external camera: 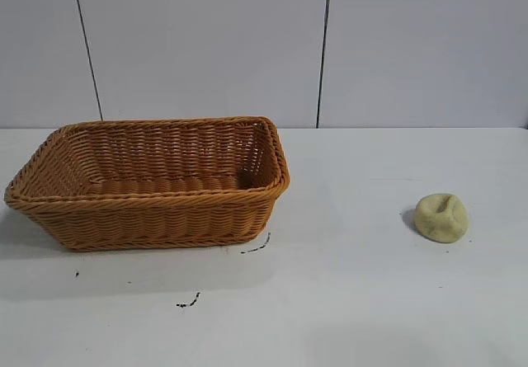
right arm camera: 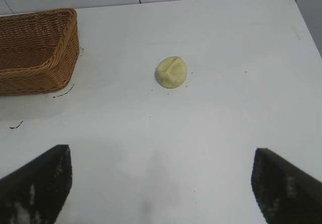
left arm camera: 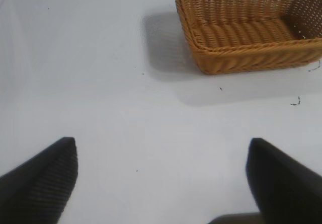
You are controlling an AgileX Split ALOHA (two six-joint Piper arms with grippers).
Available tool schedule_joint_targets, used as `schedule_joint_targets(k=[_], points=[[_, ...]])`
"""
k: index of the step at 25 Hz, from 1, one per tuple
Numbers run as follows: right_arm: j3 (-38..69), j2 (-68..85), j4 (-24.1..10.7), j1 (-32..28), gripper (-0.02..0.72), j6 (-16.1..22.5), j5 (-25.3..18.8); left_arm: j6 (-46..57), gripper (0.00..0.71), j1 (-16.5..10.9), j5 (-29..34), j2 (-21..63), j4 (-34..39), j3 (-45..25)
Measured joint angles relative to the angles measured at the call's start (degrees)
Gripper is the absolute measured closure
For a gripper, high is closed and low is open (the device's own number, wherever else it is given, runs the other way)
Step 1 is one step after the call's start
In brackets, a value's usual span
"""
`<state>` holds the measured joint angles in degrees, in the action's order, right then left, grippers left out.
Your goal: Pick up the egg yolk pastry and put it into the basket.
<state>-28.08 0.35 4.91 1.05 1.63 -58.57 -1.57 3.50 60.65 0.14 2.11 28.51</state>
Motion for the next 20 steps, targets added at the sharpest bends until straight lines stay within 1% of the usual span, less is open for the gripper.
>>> schedule_joint_targets(k=[12, 15, 20], points=[[-0.9, -1.9, 0.1, 0.0, 0.008, 0.5, -0.1, 0.0, 0.017, 0.0, 0.0, 0.0, 0.0, 0.0], [-3.2, -8.6, 0.1, 0.0, 0.008, 0.7, -0.2, 0.0, 0.017, 0.0, 0.0, 0.0, 0.0, 0.0], [-9.2, -26.0, -0.4, 0.0, 0.008, 0.8, -0.2, 0.0, 0.017, 0.0, 0.0, 0.0, 0.0, 0.0]])
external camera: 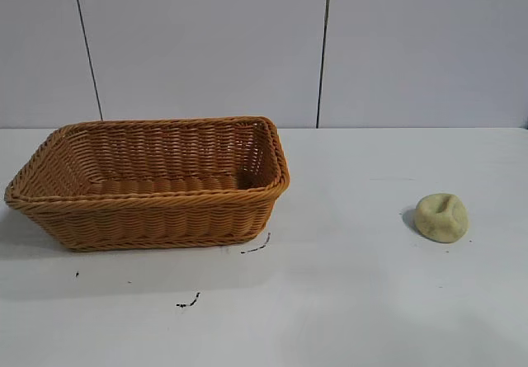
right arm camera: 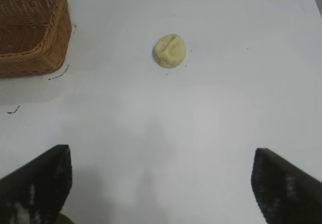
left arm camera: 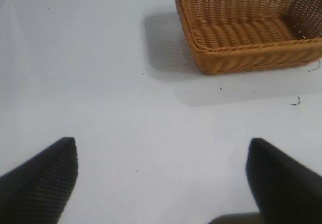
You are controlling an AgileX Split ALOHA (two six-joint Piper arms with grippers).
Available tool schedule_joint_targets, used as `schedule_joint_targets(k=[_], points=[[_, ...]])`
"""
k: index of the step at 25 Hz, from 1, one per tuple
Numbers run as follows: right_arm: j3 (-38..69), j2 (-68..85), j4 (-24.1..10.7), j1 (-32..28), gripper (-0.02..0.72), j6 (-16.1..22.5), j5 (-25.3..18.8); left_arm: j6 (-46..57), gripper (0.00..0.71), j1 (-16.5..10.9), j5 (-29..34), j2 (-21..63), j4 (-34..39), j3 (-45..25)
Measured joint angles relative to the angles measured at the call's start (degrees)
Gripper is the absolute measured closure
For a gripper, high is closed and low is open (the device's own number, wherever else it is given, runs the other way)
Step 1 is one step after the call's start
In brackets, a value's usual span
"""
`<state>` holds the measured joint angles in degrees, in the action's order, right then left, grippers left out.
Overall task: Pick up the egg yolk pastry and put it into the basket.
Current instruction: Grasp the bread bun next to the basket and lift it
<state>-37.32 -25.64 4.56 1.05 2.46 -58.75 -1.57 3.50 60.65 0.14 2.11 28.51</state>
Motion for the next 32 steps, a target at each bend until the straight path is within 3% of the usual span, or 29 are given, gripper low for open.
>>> schedule_joint_targets(k=[13, 18, 25, 32], points=[[-20.8, -50.9, -0.4, 0.0, 0.008, -1.9, 1.0, 0.0, 0.017, 0.0, 0.0, 0.0, 0.0, 0.0], [-30.9, -66.5, -0.4, 0.0, 0.008, -2.5, 3.4, 0.0, 0.017, 0.0, 0.0, 0.0, 0.0, 0.0], [-41.6, -80.9, -0.9, 0.3, 0.008, -2.5, 4.1, 0.0, 0.017, 0.0, 0.0, 0.0, 0.0, 0.0], [-43.9, -85.9, -1.6, 5.0, 0.008, -4.6, 4.9, 0.0, 0.017, 0.0, 0.0, 0.0, 0.0, 0.0]])
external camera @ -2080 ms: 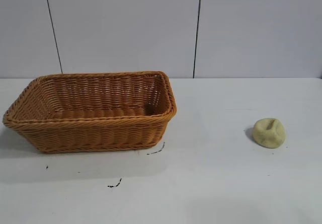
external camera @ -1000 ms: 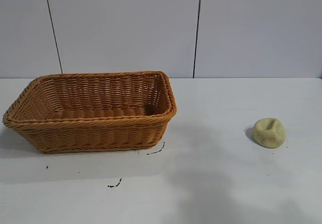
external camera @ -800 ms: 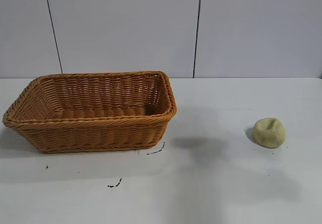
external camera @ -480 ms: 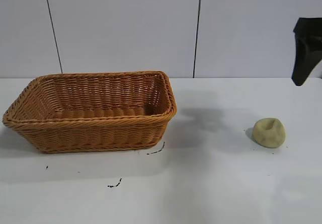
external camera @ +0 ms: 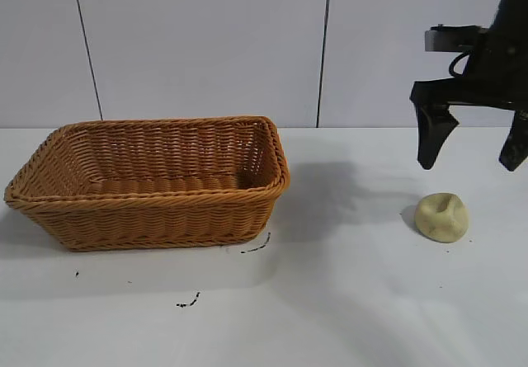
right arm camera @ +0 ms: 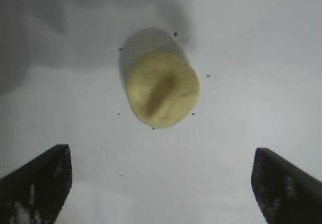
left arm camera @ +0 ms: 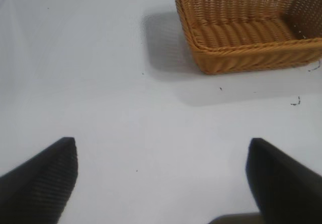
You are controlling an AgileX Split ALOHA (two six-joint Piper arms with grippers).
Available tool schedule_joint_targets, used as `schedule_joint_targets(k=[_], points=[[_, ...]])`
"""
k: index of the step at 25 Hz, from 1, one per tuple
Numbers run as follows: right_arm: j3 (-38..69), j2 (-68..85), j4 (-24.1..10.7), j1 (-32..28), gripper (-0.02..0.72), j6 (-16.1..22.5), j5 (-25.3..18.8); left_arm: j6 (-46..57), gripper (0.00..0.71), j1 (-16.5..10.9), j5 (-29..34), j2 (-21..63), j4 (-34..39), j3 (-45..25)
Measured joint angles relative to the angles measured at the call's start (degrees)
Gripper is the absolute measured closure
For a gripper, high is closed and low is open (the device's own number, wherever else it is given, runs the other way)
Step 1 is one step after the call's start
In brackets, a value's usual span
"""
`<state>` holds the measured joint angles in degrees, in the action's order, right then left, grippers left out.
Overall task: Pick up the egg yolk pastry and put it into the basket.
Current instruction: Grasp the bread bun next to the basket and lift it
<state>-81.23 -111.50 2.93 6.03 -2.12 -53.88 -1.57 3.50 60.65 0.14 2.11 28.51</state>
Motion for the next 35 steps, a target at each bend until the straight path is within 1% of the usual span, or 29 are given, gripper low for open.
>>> schedule_joint_targets(k=[3, 7, 9, 11, 15, 23, 24, 25, 27, 29, 31, 33, 35], points=[[0.0, -0.9, -0.7, 0.2, 0.008, 0.4, 0.9, 0.0, 0.017, 0.0, 0.0, 0.0, 0.0, 0.0], [0.0, -2.1, -3.3, -0.5, 0.008, 1.1, 2.0, 0.0, 0.017, 0.0, 0.0, 0.0, 0.0, 0.0], [0.0, -2.7, -3.9, -0.5, 0.008, 1.2, 3.0, 0.0, 0.017, 0.0, 0.0, 0.0, 0.0, 0.0], [0.0, -4.0, -4.0, -0.5, 0.008, 1.2, 4.8, 0.0, 0.017, 0.0, 0.0, 0.0, 0.0, 0.0], [0.0, -7.3, -3.9, -0.5, 0.008, 1.2, 6.5, 0.0, 0.017, 0.0, 0.0, 0.0, 0.0, 0.0], [0.0, -11.9, -3.5, -0.5, 0.010, 1.3, 7.0, 0.0, 0.017, 0.0, 0.0, 0.0, 0.0, 0.0], [0.0, -11.9, -3.5, -0.5, 0.029, 1.3, 7.3, 0.0, 0.017, 0.0, 0.0, 0.0, 0.0, 0.0], [0.0, -11.9, -3.4, -0.5, 0.076, 1.3, 7.5, 0.0, 0.017, 0.0, 0.0, 0.0, 0.0, 0.0], [0.0, -11.9, -3.3, -0.5, 0.204, 1.3, 7.6, 0.0, 0.017, 0.0, 0.0, 0.0, 0.0, 0.0], [0.0, -11.9, -2.9, -0.5, 0.352, 1.3, 7.6, 0.0, 0.017, 0.0, 0.0, 0.0, 0.0, 0.0], [0.0, -11.9, -2.9, -0.5, 0.443, 1.3, 7.6, 0.0, 0.017, 0.0, 0.0, 0.0, 0.0, 0.0], [0.0, -11.9, -2.9, -0.5, 0.483, 1.3, 7.6, 0.0, 0.017, 0.0, 0.0, 0.0, 0.0, 0.0], [-0.2, -11.9, -2.9, -0.5, 0.496, 1.3, 7.5, 0.0, 0.017, 0.0, 0.0, 0.0, 0.0, 0.0]])
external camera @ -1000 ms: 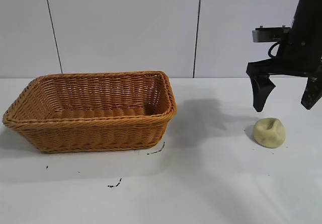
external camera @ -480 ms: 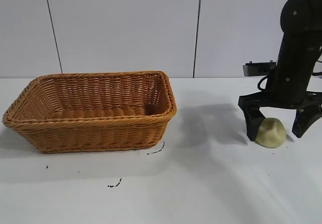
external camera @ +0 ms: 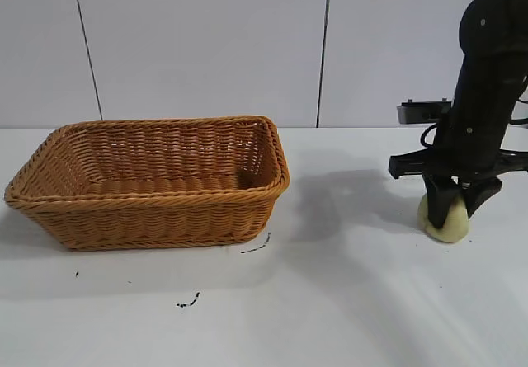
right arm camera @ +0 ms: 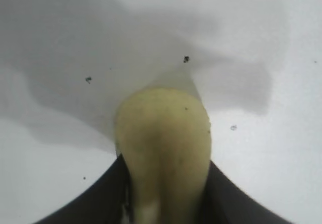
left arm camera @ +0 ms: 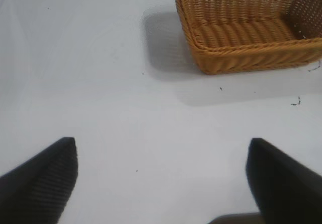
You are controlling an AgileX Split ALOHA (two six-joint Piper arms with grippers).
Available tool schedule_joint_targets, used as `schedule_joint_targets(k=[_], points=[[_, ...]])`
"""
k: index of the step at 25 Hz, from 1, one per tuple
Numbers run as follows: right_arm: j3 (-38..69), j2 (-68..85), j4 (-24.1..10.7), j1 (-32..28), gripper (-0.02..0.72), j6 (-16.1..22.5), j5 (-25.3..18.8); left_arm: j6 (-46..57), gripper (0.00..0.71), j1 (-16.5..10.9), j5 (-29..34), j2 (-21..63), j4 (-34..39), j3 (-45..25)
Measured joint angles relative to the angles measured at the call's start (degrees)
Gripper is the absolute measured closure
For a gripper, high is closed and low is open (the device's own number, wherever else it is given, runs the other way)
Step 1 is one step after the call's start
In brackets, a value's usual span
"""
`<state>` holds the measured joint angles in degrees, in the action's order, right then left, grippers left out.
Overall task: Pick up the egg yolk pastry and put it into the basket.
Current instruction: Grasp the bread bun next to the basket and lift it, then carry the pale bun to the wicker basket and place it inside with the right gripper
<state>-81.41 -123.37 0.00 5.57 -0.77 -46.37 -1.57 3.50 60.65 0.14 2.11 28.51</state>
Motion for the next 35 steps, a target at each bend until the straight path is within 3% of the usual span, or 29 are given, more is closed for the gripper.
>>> schedule_joint_targets(k=[15, 24, 28, 35], points=[[0.0, 13.3, 0.0, 0.0, 0.510, -0.2, -3.4, 0.0, 0.017, 0.0, 0.0, 0.0, 0.0, 0.0], [-10.5, 16.7, 0.0, 0.6, 0.510, -0.4, -10.9, 0.0, 0.017, 0.0, 0.0, 0.0, 0.0, 0.0], [-14.7, 15.9, 0.0, 2.7, 0.510, -0.5, -11.4, 0.0, 0.017, 0.0, 0.0, 0.0, 0.0, 0.0], [-26.5, 9.9, 0.3, 15.7, 0.510, -0.6, -12.3, 0.0, 0.017, 0.0, 0.0, 0.0, 0.0, 0.0]])
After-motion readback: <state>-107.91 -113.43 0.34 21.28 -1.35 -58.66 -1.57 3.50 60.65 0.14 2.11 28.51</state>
